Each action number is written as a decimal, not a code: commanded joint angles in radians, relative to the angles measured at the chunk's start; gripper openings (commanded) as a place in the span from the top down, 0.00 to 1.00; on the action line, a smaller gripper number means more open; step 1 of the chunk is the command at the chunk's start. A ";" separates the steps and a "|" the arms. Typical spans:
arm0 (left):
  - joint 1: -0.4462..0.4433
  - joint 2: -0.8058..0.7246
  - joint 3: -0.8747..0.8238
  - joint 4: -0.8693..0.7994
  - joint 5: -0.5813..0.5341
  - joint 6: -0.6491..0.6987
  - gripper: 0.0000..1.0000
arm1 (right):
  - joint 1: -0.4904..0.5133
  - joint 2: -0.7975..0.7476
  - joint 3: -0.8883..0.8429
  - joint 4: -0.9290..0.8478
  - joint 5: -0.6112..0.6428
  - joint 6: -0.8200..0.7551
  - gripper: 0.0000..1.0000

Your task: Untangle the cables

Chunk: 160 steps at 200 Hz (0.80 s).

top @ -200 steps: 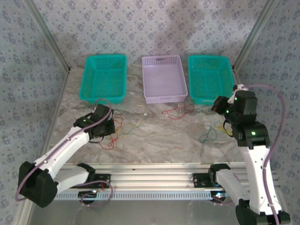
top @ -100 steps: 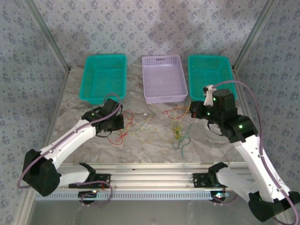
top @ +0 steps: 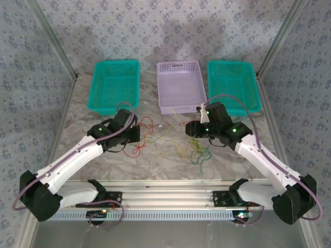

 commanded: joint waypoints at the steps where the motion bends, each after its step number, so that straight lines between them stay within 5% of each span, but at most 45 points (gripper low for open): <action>1: -0.027 -0.064 -0.015 0.018 -0.021 -0.028 1.00 | 0.017 -0.004 -0.007 0.124 -0.043 0.010 0.57; 101: -0.066 -0.134 -0.055 0.159 0.012 -0.097 1.00 | 0.154 0.152 -0.094 0.471 -0.078 0.099 0.39; 160: -0.069 -0.170 -0.080 0.175 0.005 -0.104 1.00 | 0.182 0.172 -0.085 0.467 0.014 0.089 0.73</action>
